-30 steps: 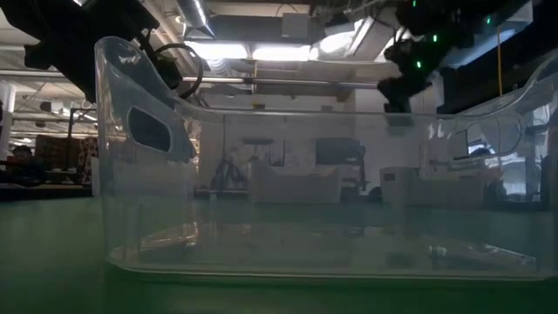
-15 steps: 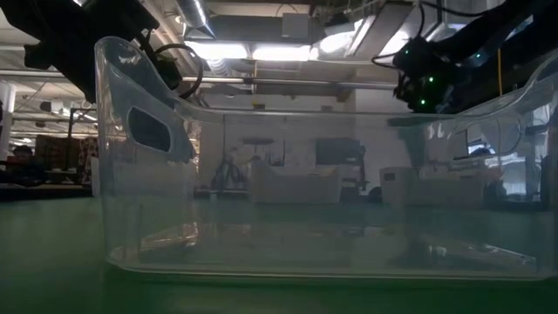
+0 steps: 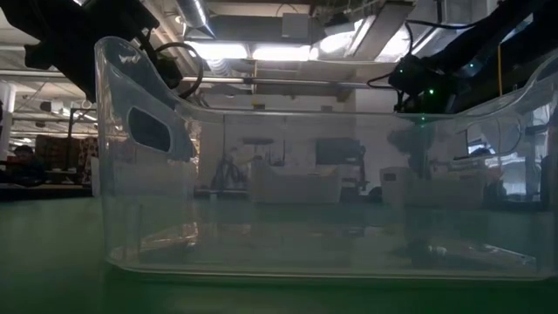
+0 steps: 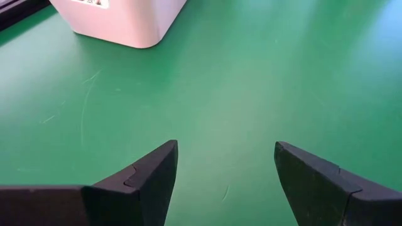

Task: Sort spices by type
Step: Put the green seasoning can into the right white bin

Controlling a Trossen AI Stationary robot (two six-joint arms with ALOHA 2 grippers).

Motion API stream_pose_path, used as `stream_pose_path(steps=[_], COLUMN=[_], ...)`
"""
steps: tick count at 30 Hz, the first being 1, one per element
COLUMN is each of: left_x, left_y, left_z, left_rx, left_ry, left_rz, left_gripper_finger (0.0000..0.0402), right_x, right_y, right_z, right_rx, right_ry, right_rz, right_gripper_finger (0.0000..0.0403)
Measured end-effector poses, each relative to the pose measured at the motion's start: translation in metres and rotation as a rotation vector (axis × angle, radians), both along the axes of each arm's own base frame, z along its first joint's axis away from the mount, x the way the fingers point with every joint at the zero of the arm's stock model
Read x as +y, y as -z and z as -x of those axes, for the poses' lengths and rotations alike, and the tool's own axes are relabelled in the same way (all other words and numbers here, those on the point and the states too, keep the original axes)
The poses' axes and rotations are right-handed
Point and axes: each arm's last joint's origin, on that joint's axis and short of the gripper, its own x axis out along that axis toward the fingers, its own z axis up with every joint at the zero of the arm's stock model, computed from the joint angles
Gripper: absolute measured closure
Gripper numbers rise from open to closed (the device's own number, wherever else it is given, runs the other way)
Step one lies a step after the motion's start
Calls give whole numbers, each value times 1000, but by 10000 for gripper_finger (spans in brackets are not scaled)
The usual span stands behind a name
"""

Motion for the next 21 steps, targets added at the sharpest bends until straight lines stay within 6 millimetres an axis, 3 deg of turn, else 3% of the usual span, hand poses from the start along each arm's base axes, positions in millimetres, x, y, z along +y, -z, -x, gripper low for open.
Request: stream_pose_path(steps=[5,13,21], left_x=[0,0,0], left_y=[0,0,0], left_z=[0,0,0], left_rx=[9,10,-1], left_ry=[13,13,-9], left_rz=[-15,-15,10], left_gripper_finger=[153,153,153], right_x=[6,10,9], right_y=[17,27,24], right_z=[5,8,6], right_rx=[-23,-70,-87], right_ry=[11,27,17], right_rz=[-21,4,23], right_gripper_finger=[271,268,119])
